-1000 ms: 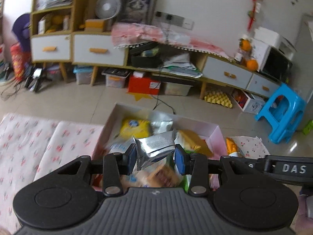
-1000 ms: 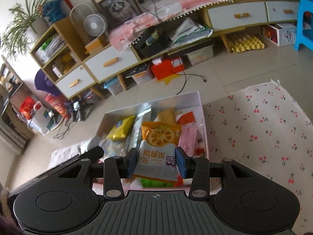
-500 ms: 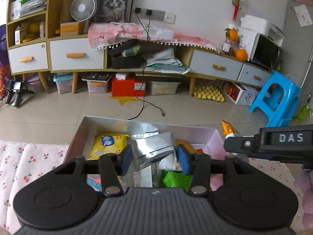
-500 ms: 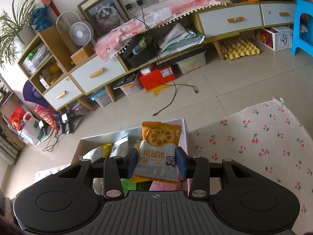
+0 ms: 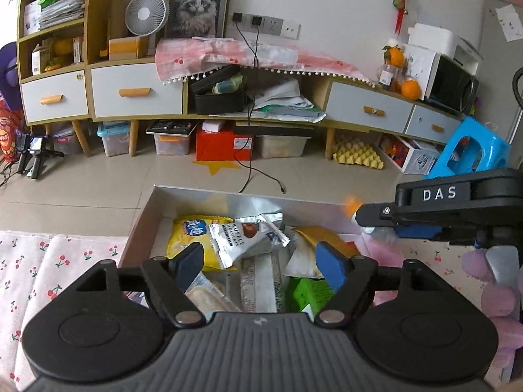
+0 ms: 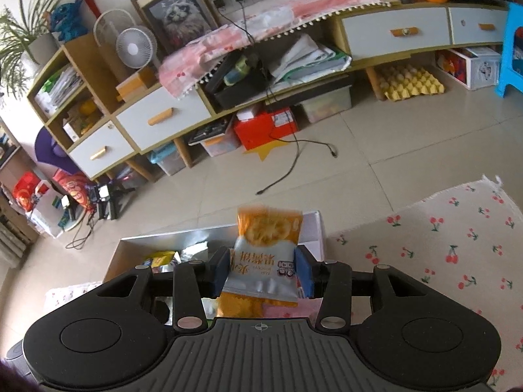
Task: Organize snacks
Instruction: 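Carry both packs into the pink box and open both tools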
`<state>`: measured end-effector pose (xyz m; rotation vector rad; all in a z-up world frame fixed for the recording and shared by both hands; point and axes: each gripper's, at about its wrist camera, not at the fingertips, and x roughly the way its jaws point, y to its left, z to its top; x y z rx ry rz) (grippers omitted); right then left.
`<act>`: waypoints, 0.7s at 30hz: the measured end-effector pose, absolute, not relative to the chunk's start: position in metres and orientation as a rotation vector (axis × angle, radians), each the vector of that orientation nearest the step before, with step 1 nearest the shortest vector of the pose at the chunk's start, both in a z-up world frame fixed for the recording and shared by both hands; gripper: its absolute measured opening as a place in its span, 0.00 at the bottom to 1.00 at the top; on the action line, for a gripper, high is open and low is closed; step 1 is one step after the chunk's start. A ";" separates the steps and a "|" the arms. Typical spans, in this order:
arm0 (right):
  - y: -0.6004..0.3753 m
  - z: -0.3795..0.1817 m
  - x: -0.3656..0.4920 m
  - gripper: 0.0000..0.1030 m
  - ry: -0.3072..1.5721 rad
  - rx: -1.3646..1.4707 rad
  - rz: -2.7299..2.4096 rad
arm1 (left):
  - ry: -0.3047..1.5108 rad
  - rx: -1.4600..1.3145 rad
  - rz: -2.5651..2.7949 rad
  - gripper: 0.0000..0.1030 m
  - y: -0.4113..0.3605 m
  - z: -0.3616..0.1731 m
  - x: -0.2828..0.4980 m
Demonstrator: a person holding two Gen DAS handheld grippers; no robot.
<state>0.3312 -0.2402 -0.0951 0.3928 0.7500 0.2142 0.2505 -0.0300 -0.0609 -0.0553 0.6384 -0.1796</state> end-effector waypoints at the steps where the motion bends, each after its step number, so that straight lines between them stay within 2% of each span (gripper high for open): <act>1: -0.240 -0.095 0.331 0.52 0.752 0.392 0.212 | 0.639 -0.052 -0.176 0.71 -0.030 -0.061 0.251; 3: -0.240 -0.095 0.330 0.60 0.753 0.397 0.208 | 0.639 -0.051 -0.172 0.72 -0.028 -0.061 0.251; 12: -0.244 -0.084 0.318 0.65 0.758 0.399 0.192 | 0.642 -0.048 -0.163 0.79 -0.028 -0.055 0.241; 21: -0.252 -0.067 0.282 0.72 0.766 0.396 0.176 | 0.668 -0.030 -0.146 0.91 -0.025 -0.043 0.213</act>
